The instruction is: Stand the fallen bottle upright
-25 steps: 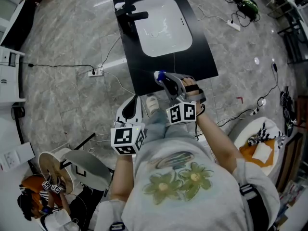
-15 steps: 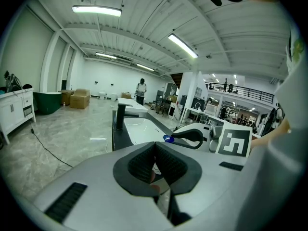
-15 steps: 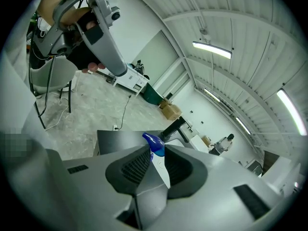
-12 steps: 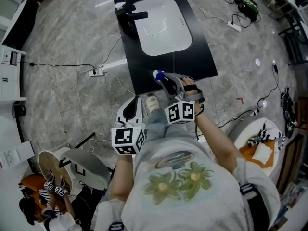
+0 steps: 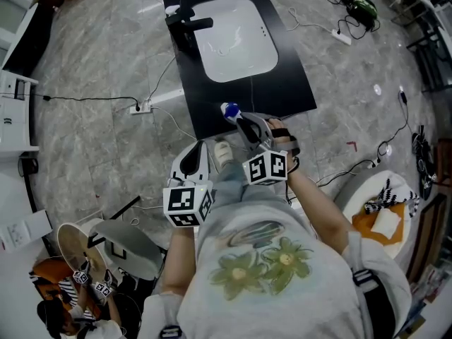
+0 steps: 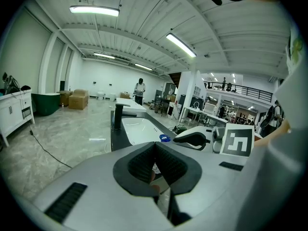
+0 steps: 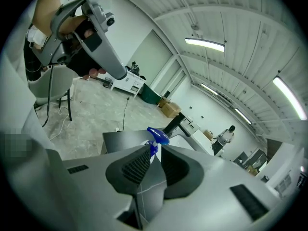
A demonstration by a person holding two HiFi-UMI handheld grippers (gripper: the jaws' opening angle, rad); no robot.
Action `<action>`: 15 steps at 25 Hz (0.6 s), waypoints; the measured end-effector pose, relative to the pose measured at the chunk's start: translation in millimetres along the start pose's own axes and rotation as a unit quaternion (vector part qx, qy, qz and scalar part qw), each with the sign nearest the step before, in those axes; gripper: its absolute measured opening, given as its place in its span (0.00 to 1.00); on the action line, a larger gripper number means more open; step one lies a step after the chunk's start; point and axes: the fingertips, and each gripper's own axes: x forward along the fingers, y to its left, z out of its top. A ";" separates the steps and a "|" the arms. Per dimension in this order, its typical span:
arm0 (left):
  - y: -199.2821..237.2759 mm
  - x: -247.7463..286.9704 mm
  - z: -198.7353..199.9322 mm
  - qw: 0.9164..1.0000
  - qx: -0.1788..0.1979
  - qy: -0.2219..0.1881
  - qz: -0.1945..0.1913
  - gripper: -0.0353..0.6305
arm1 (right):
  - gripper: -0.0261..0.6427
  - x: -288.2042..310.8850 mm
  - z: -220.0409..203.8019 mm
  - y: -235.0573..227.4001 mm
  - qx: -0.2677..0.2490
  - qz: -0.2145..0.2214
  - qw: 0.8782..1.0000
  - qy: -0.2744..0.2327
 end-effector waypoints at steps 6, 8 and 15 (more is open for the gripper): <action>-10.6 -1.2 -1.4 1.000 0.006 -0.002 -0.007 0.08 | 0.15 -22.1 0.4 1.8 0.077 0.014 0.997 -0.018; -15.7 -2.6 -0.1 1.000 0.008 -0.005 -0.010 0.08 | 0.14 -32.6 2.8 0.2 0.119 0.019 0.992 -0.028; -34.6 -5.4 3.8 0.999 0.014 -0.015 -0.024 0.08 | 0.11 -66.1 16.5 -2.5 0.198 0.039 0.977 -0.063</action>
